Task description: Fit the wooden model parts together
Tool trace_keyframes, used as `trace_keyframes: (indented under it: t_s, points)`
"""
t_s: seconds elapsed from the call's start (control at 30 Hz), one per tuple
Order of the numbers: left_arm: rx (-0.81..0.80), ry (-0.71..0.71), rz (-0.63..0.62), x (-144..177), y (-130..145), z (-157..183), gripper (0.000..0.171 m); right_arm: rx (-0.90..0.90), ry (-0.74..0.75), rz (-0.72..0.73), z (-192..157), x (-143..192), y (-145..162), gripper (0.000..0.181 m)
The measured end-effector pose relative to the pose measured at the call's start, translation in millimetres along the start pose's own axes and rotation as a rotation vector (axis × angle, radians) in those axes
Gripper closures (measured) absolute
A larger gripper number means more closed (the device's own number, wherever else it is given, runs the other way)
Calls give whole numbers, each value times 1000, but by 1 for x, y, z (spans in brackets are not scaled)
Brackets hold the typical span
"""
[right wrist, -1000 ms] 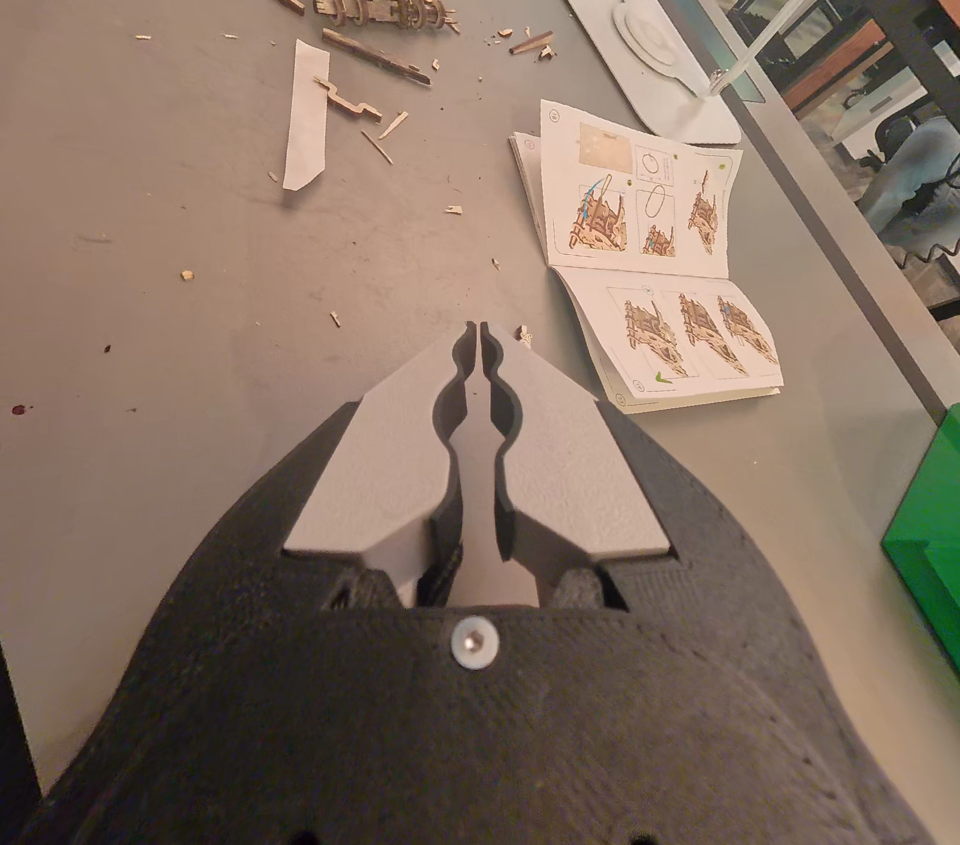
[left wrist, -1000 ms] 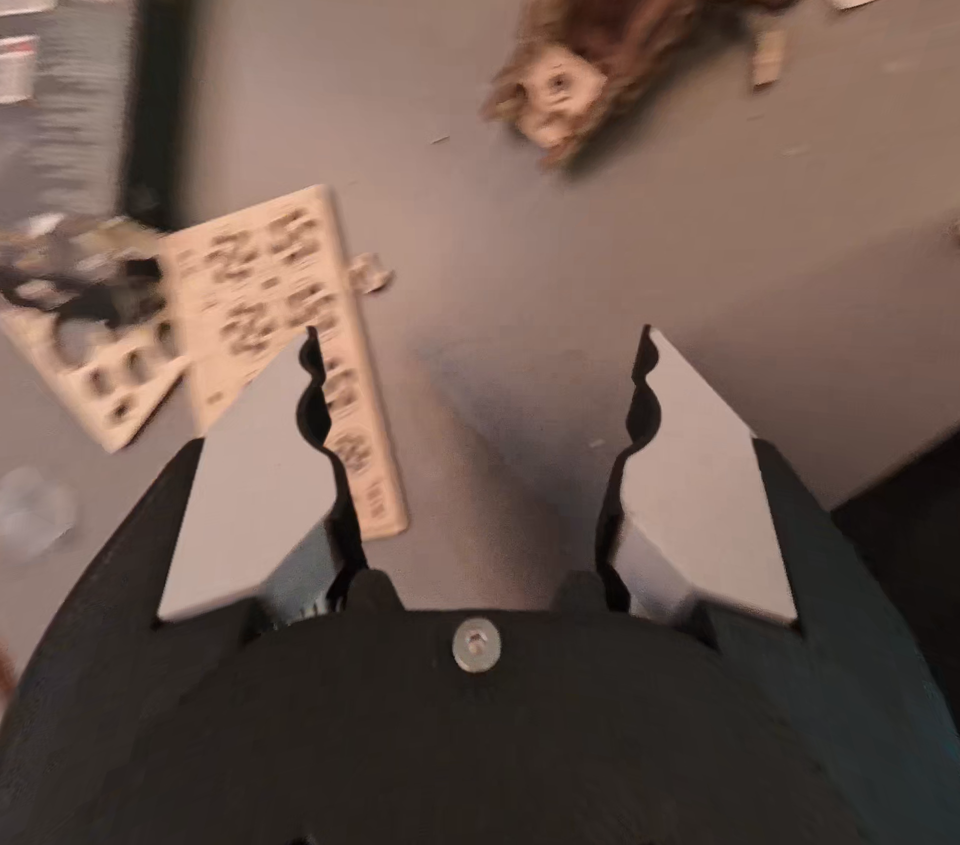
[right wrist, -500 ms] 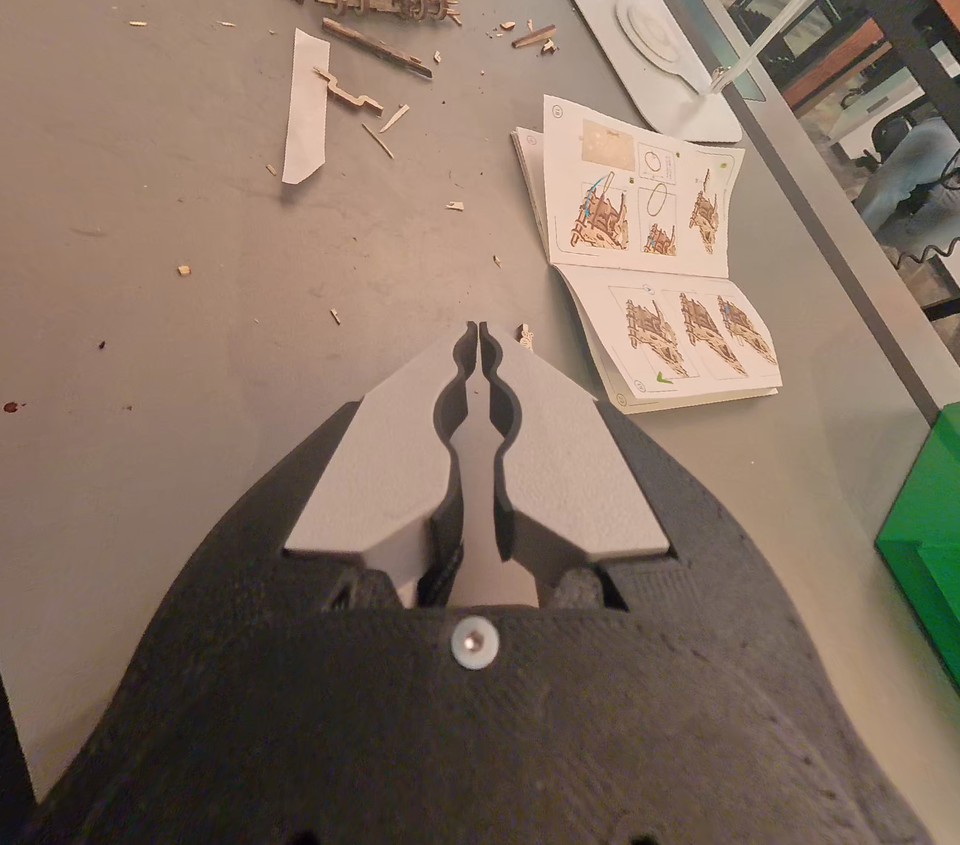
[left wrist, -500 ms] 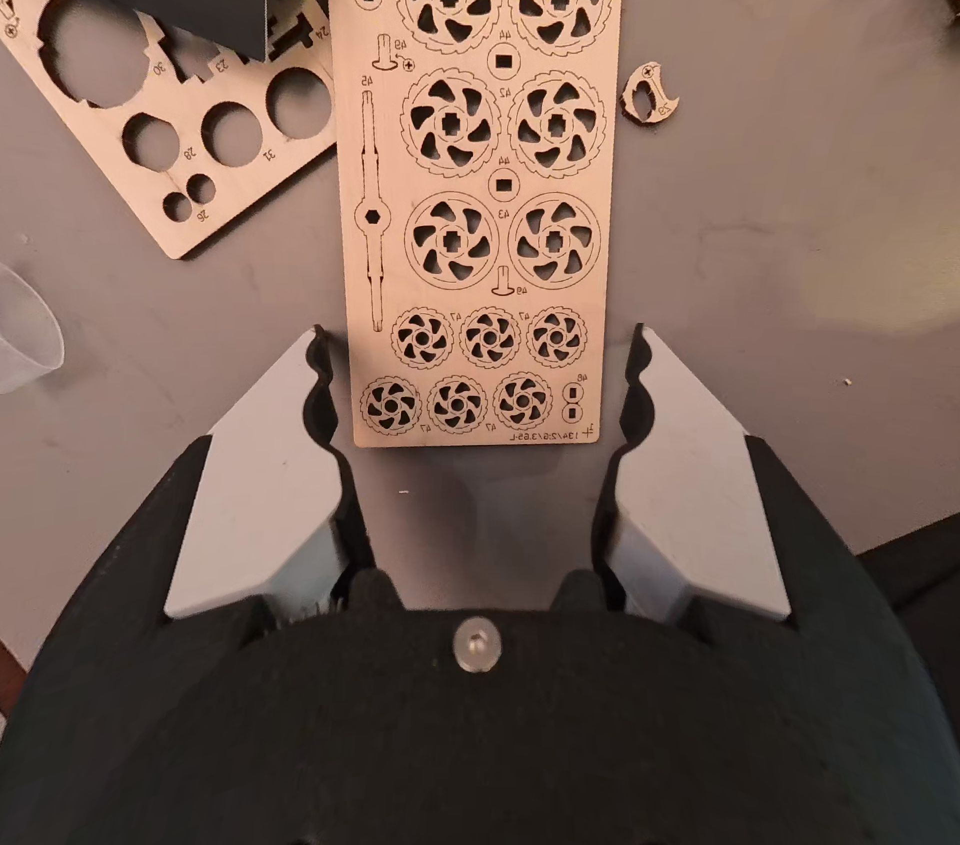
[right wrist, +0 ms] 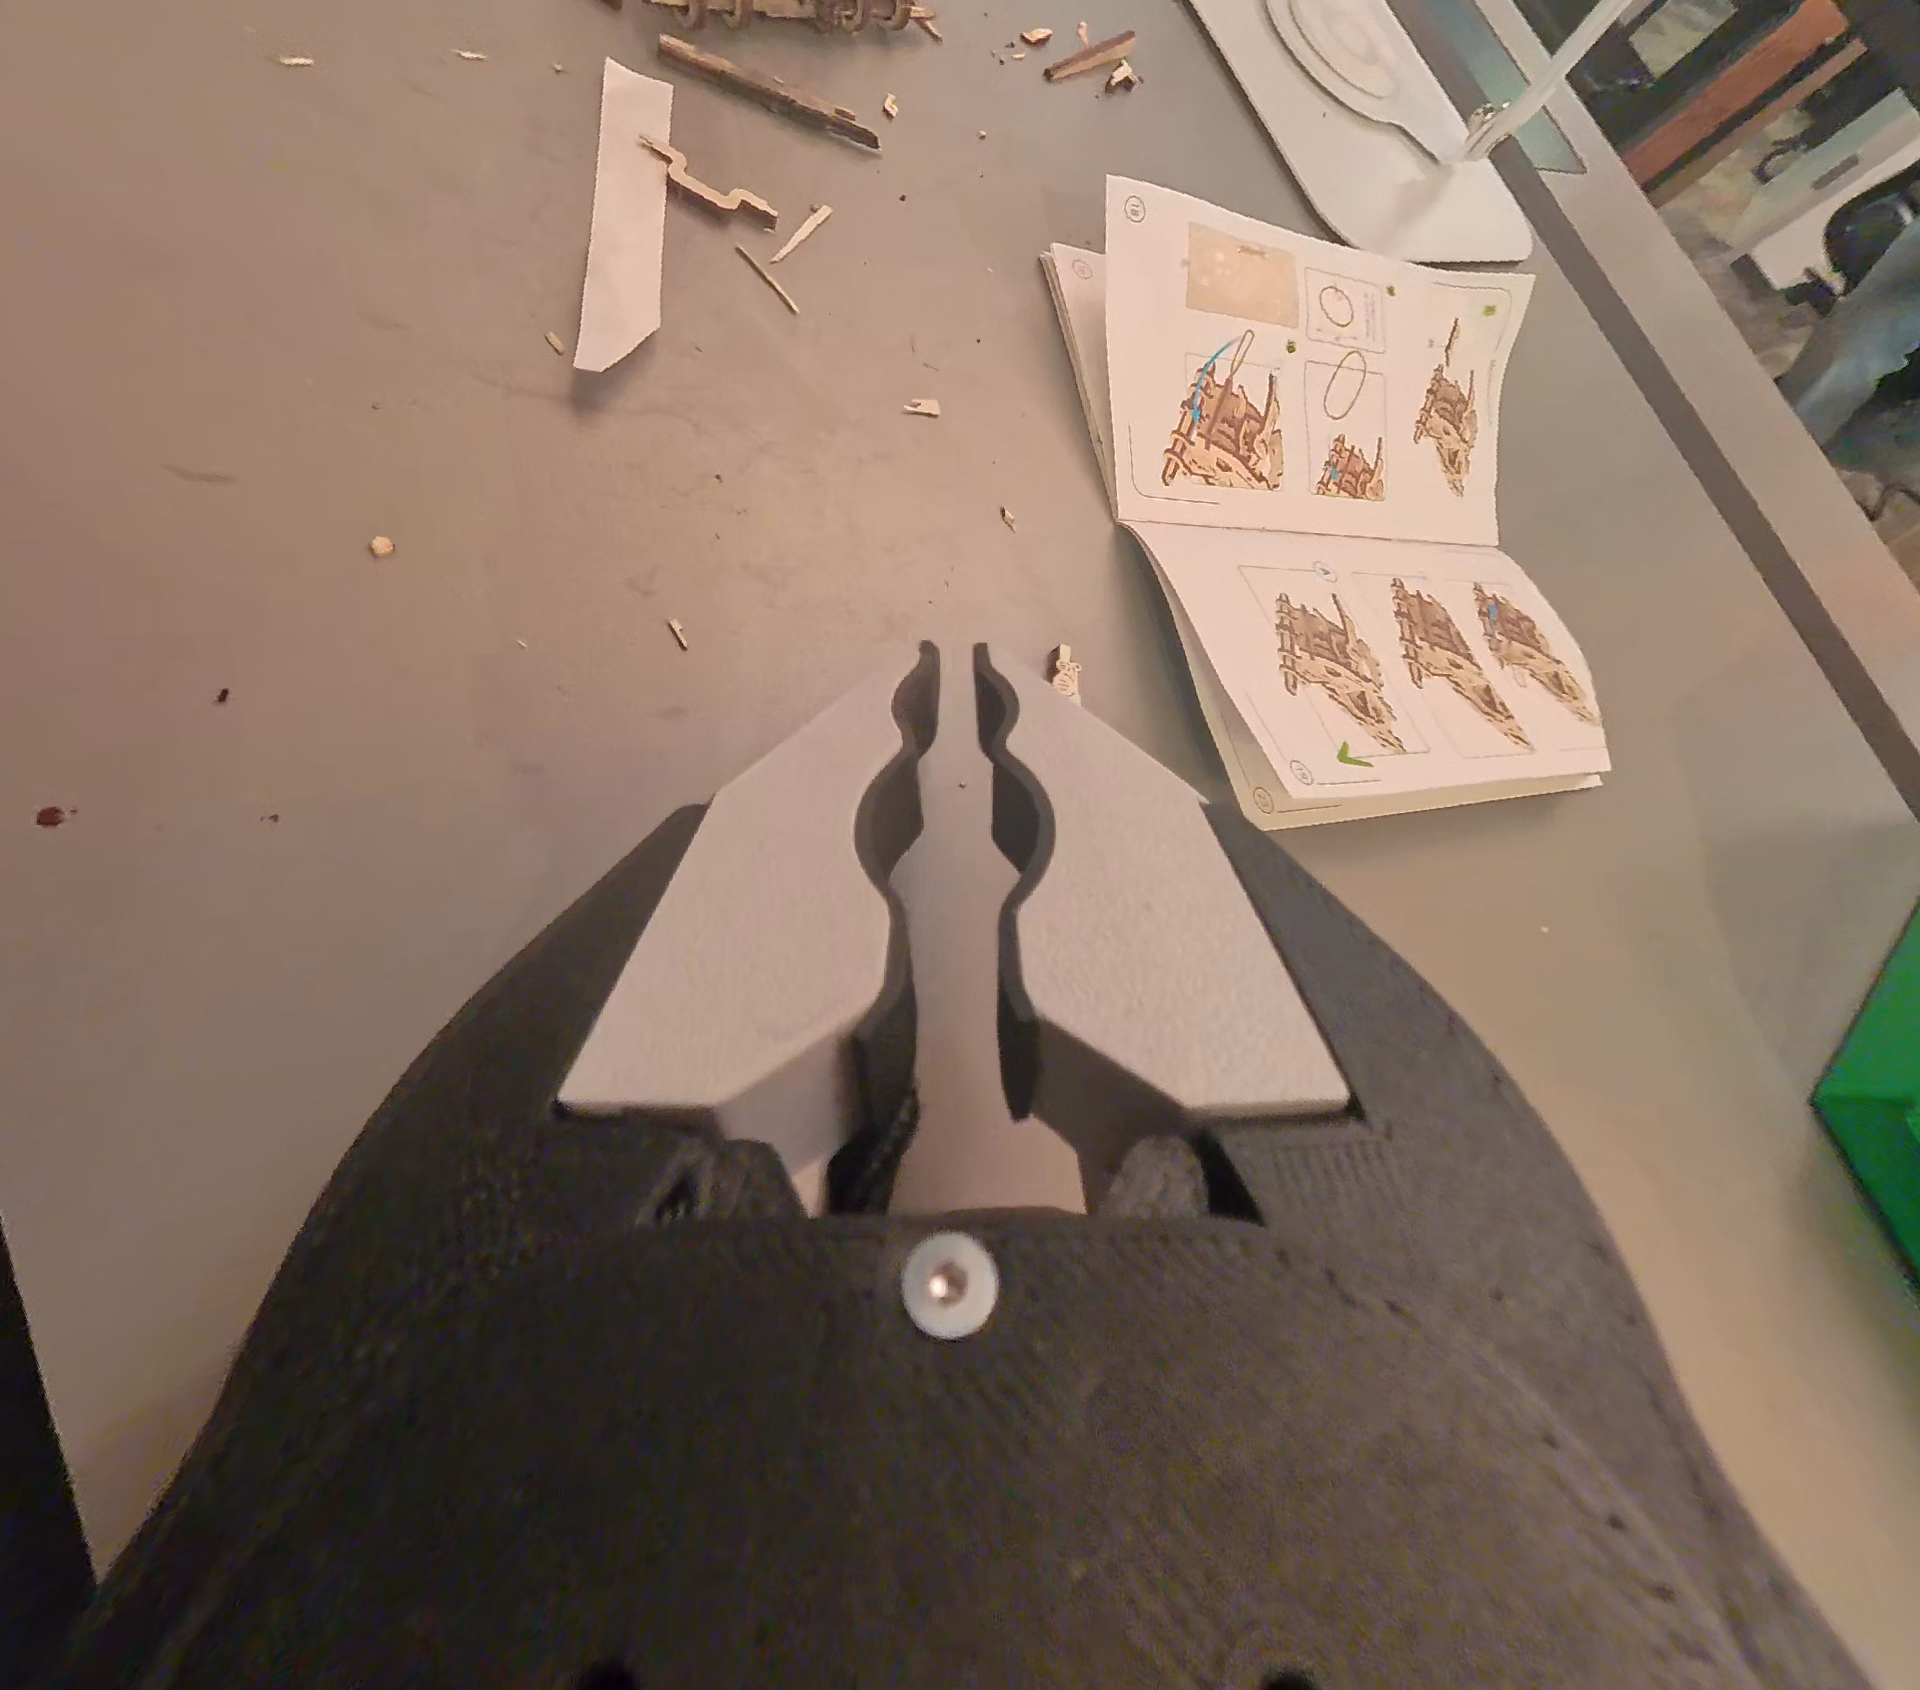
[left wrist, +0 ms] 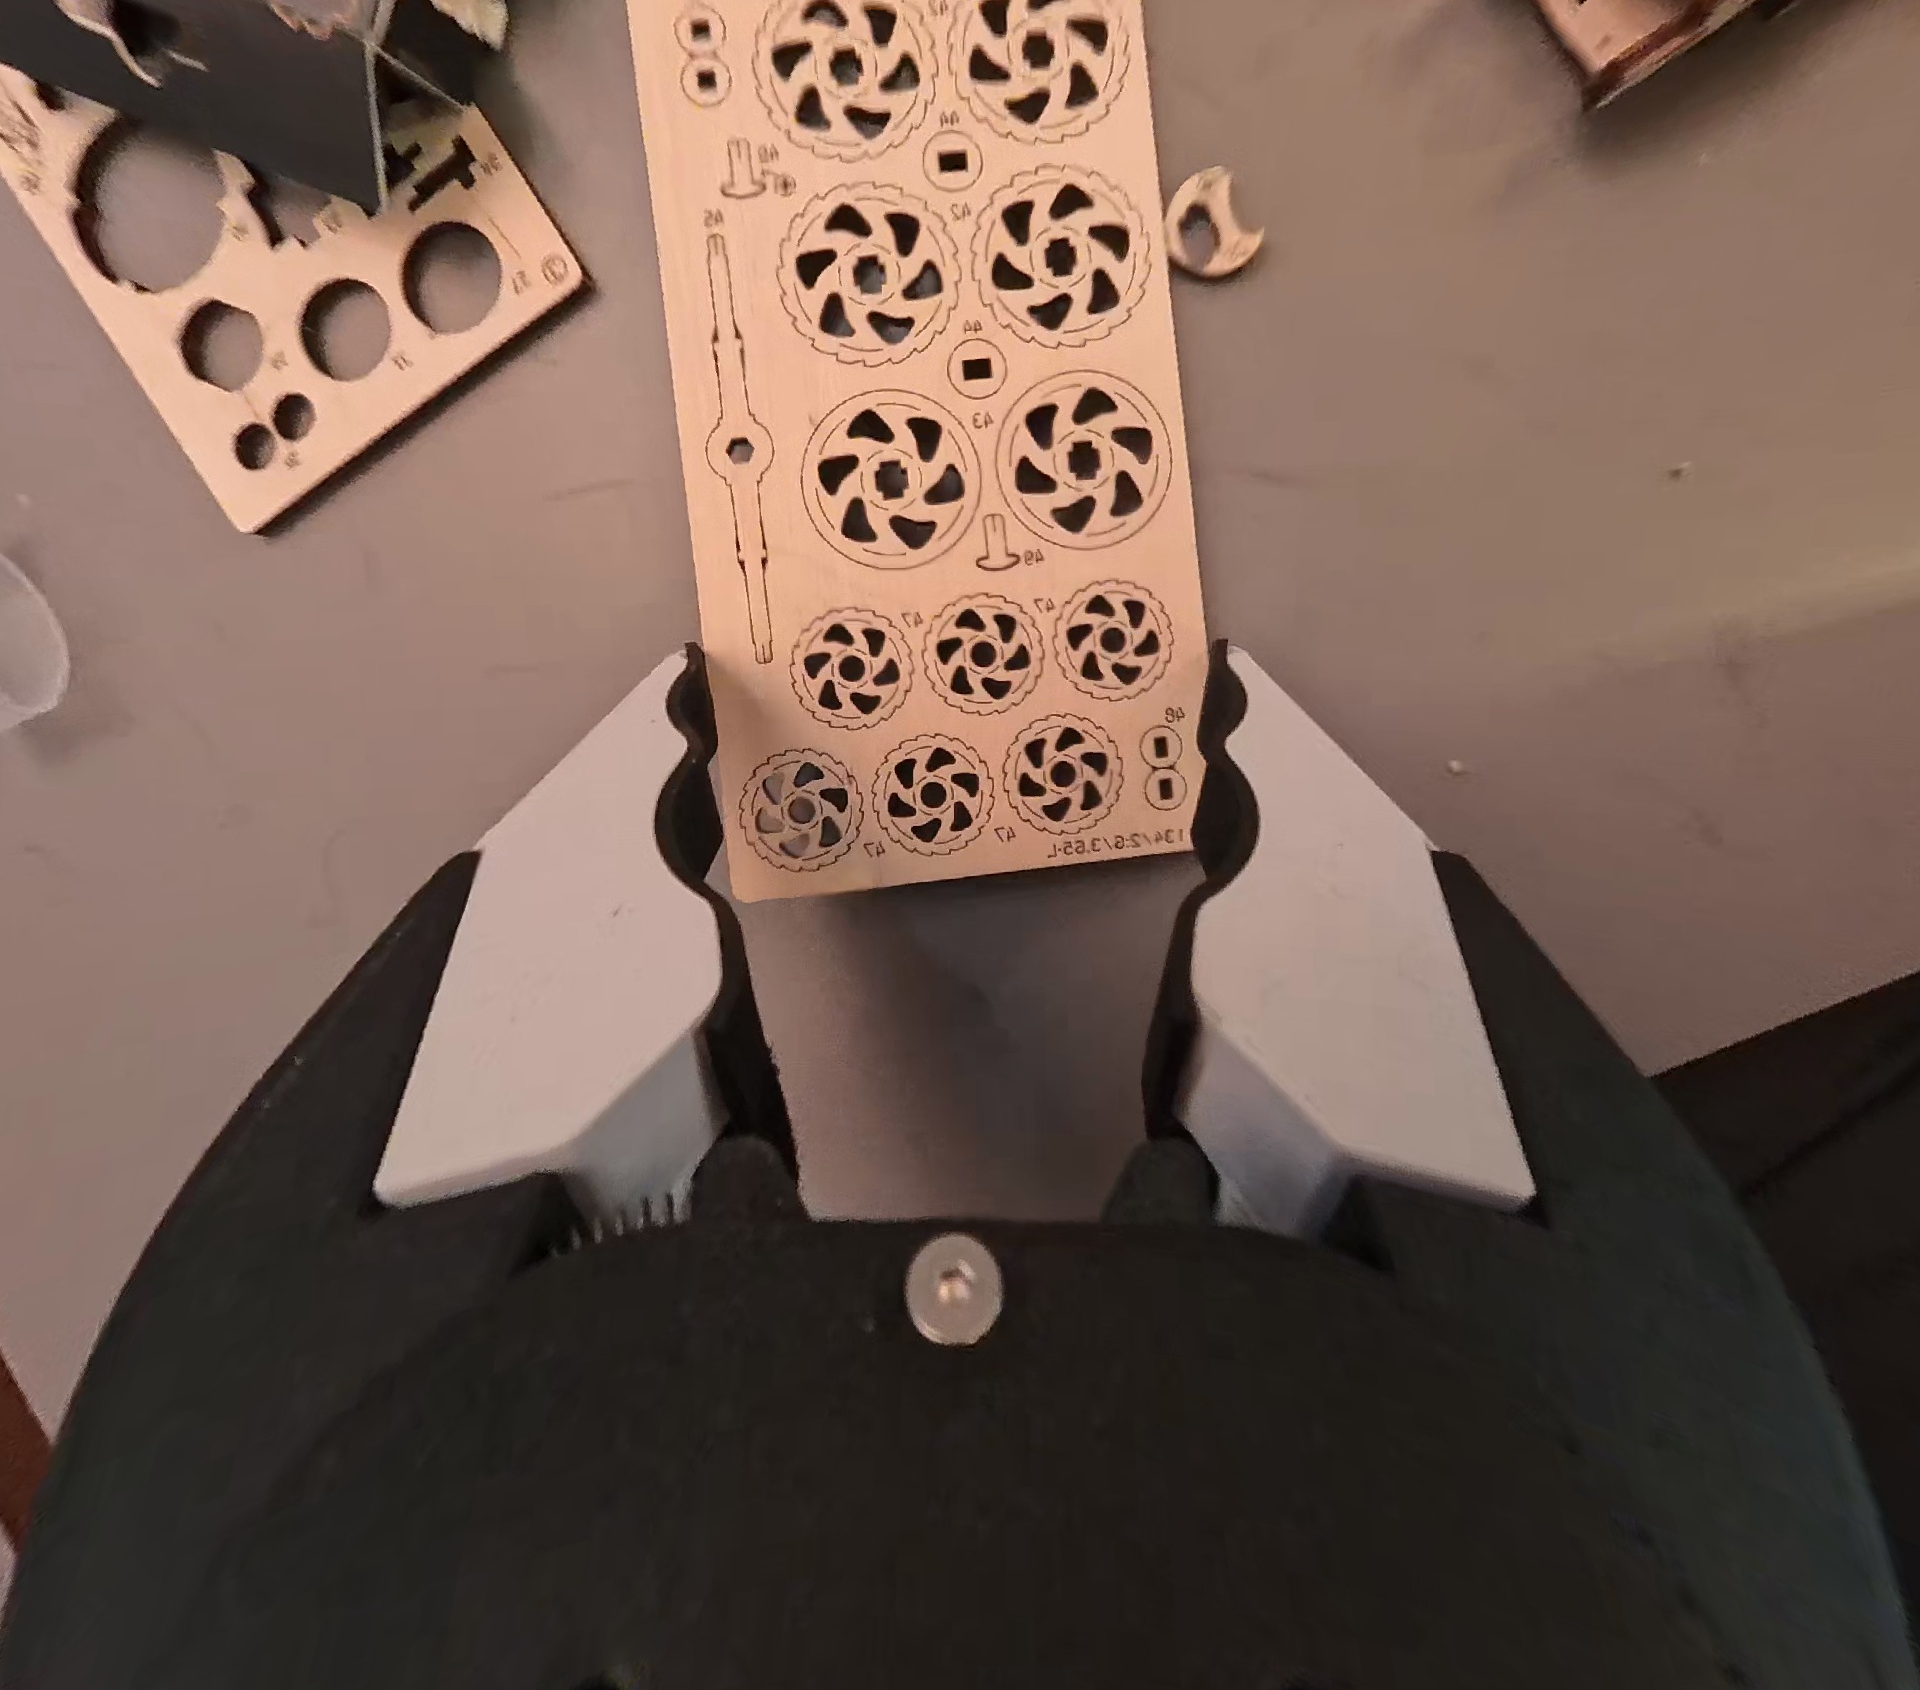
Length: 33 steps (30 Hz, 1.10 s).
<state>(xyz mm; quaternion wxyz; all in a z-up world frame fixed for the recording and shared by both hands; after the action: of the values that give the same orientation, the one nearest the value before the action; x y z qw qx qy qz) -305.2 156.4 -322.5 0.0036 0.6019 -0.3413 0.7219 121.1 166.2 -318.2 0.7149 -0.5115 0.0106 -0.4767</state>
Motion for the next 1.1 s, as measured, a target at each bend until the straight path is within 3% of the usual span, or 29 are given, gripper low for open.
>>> trace_keyframes:
  t_s: [0.07, 0.2, 0.33, 0.4, 0.5, 0.7, 0.8, 0.87, 0.97, 1.0, 1.07, 1.1]
  points:
    - [-4, -7, 53, 7, -7, 4, 80, -37, -13, -4, 2, -1, -1, 172]
    - [-62, -41, 17, 10, -3, 7, 80, -82, -71, 14, -1, -5, -13, 165]
    - [-1, 78, -21, 3, 7, 14, 73, -35, -104, 14, -11, -10, -19, 166]
    - [22, 66, 16, 8, 2, 3, 59, -38, -122, 3, -17, -11, -18, 166]
    - [84, 42, 73, 15, -16, -28, 63, -22, -111, -4, -19, -11, -17, 167]
    - [360, -18, 34, -24, -41, -95, 50, -33, -97, -33, -17, -14, -15, 167]
    - [325, -133, 30, -31, -46, -118, 63, -37, -81, -42, -18, -14, -14, 168]
    - [332, -137, 38, -32, -50, -121, 69, -33, -75, -38, -17, -13, -14, 169]
    - [303, -109, 66, -31, -57, -120, 98, -35, -85, -39, -17, -14, -14, 169]
    - [303, -88, 72, -31, -59, -119, 93, -34, -89, -39, -17, -14, -14, 169]
    - [311, -149, 46, -32, -59, -129, 55, -31, -94, -39, -18, -14, -14, 169]
    - [316, -164, 66, -32, -63, -133, 47, -30, -94, -40, -18, -14, -14, 169]
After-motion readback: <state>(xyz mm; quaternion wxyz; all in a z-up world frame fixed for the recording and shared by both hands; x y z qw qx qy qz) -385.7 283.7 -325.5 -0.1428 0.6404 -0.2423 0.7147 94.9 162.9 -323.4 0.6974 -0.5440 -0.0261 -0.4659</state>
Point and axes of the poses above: each gripper's, where its closed fingertips meet, x back along the fingers, y out of its underside, z = x × y across the jaws, the point moved 3 cm from there along x, back along the fingers, and after that the axes turned 8 degrees about y, right-handed, at the moved point
